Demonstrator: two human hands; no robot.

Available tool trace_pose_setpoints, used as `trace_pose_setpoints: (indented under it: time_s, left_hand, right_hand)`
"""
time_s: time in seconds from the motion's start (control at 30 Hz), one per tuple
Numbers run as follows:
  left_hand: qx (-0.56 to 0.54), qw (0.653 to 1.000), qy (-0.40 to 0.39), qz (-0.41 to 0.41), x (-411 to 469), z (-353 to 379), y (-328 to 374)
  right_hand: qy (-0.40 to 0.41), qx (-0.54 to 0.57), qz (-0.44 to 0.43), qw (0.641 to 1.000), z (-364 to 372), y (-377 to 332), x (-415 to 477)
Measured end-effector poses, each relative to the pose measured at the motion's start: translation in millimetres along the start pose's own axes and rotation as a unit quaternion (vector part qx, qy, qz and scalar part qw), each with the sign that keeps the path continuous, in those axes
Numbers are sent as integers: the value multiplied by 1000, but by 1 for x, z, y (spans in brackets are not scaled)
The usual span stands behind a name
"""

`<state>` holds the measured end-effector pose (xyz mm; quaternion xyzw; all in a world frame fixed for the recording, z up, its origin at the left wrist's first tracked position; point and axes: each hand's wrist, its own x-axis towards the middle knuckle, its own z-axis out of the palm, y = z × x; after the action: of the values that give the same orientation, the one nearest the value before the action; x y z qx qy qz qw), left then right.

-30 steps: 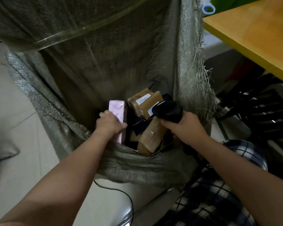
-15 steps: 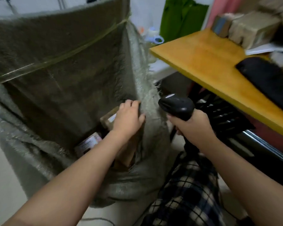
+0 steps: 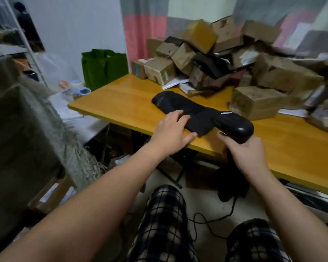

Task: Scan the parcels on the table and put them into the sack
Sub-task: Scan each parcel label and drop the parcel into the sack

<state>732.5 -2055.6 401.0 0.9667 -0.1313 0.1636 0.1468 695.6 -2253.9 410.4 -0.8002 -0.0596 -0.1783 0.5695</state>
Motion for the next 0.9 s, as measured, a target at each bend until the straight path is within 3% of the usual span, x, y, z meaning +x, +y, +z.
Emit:
trace_pose_setpoints:
  time_s: [0.17, 0.27, 0.4, 0.47, 0.53, 0.63, 0.77, 0.9]
  left_hand:
    - [47, 987, -153, 8, 24, 11, 6]
    - [46, 990, -132, 17, 17, 9, 5]
    - [108, 987, -60, 104, -6, 2, 6]
    - [50, 993, -18, 101, -15, -3, 7]
    - [-77, 996, 28, 36, -15, -14, 12]
    - [-250, 960, 123, -38, 8, -43, 26]
    - [-330, 927, 176, -15, 44, -95, 48]
    - [-398, 902, 170, 8, 63, -127, 63]
  right_hand:
    - [13, 14, 41, 999, -17, 16, -5]
    - [6, 13, 46, 999, -21, 20, -13]
    - [-3, 38, 59, 998, -26, 21, -25]
    - [-3, 59, 47, 997, -31, 19, -32]
    - [6, 85, 20, 996, -38, 12, -35]
    - [23, 121, -9, 992, -49, -4, -29]
    - [18, 131, -27, 991, -61, -22, -10]
    - [-4, 147, -22, 989, -66, -32, 8]
